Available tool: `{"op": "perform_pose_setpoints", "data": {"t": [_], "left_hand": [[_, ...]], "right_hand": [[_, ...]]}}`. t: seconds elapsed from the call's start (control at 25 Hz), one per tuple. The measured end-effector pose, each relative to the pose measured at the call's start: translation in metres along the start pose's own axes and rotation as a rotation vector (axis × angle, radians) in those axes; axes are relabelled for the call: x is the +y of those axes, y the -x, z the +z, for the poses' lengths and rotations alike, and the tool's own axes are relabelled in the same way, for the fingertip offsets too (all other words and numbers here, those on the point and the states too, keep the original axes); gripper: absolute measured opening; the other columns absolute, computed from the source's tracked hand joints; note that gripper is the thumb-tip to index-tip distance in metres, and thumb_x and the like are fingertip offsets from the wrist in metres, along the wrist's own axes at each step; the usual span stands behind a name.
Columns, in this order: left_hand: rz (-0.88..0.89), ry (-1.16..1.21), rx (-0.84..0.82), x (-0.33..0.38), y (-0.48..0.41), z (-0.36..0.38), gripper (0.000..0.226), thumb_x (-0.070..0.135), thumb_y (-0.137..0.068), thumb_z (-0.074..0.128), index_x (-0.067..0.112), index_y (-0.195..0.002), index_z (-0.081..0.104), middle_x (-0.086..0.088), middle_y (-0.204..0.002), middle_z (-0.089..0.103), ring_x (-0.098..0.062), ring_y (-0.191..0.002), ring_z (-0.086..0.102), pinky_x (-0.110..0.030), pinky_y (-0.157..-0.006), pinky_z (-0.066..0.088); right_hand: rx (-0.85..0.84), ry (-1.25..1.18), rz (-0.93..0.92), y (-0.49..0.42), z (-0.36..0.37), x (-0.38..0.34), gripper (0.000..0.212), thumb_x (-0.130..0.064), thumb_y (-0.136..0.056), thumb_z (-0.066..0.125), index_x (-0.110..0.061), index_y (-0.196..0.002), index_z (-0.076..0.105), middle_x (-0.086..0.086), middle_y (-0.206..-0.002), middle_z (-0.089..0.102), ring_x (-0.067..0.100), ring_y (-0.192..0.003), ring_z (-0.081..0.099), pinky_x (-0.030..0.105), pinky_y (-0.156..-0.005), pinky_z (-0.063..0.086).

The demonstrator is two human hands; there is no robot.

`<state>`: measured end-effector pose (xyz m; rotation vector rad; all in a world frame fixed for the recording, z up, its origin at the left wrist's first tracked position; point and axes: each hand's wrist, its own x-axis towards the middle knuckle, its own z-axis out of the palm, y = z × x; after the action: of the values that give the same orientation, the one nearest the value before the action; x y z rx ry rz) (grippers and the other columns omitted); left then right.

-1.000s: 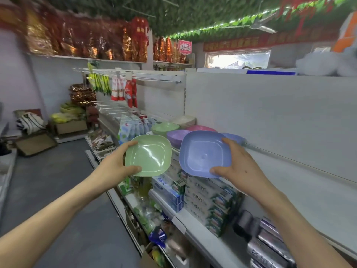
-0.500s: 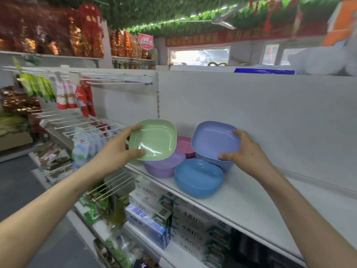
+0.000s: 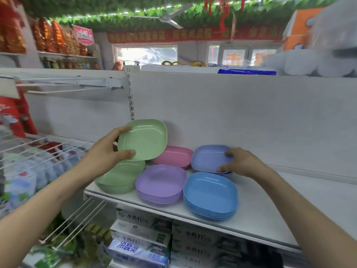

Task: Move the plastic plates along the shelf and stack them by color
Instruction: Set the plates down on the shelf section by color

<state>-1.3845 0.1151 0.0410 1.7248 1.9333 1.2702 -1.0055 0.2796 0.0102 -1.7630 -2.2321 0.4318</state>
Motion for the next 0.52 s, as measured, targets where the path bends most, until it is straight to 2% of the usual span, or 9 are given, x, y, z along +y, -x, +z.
{"op": "perform_pose_setpoints", "data": {"t": [0.16, 0.28, 0.4, 0.52], "left_hand": [[0.010, 0.032, -0.053, -0.022, -0.017, -0.014, 0.068, 0.021, -0.085, 0.081, 0.043, -0.142, 0.051, 0.009, -0.116, 0.066, -0.020, -0.090, 0.070, -0.035, -0.075, 0.059], [0.018, 0.020, -0.127, -0.036, -0.026, -0.023, 0.067, 0.023, -0.085, 0.081, 0.043, -0.142, 0.051, 0.006, -0.115, 0.067, -0.019, -0.090, 0.071, -0.035, -0.077, 0.059], [0.034, -0.058, -0.204, -0.046, -0.034, -0.033, 0.063, 0.027, -0.087, 0.079, 0.043, -0.142, 0.051, 0.008, -0.112, 0.065, -0.014, -0.087, 0.068, -0.025, -0.070, 0.052], [0.014, -0.093, -0.322, -0.060, -0.040, -0.044, 0.061, 0.027, -0.089, 0.076, 0.041, -0.143, 0.051, 0.008, -0.115, 0.065, -0.010, -0.096, 0.067, -0.021, -0.077, 0.049]], "right_hand": [[-0.037, 0.096, 0.061, 0.001, -0.001, -0.008, 0.071, -0.058, -0.070, 0.086, -0.022, -0.128, 0.068, -0.001, -0.135, 0.065, 0.022, -0.122, 0.061, 0.042, -0.104, 0.050], [-0.029, 0.070, 0.095, 0.003, 0.000, -0.011, 0.072, -0.057, -0.066, 0.089, -0.029, -0.129, 0.068, -0.004, -0.139, 0.060, 0.020, -0.124, 0.058, 0.040, -0.104, 0.049], [0.136, 0.057, 0.137, 0.009, 0.003, -0.020, 0.066, -0.055, -0.068, 0.086, -0.034, -0.128, 0.066, 0.000, -0.137, 0.060, 0.025, -0.115, 0.062, 0.042, -0.095, 0.053], [0.322, 0.033, 0.113, 0.021, 0.006, -0.039, 0.055, -0.053, -0.080, 0.078, -0.033, -0.130, 0.065, 0.010, -0.131, 0.060, 0.031, -0.110, 0.063, 0.042, -0.091, 0.052]]}}
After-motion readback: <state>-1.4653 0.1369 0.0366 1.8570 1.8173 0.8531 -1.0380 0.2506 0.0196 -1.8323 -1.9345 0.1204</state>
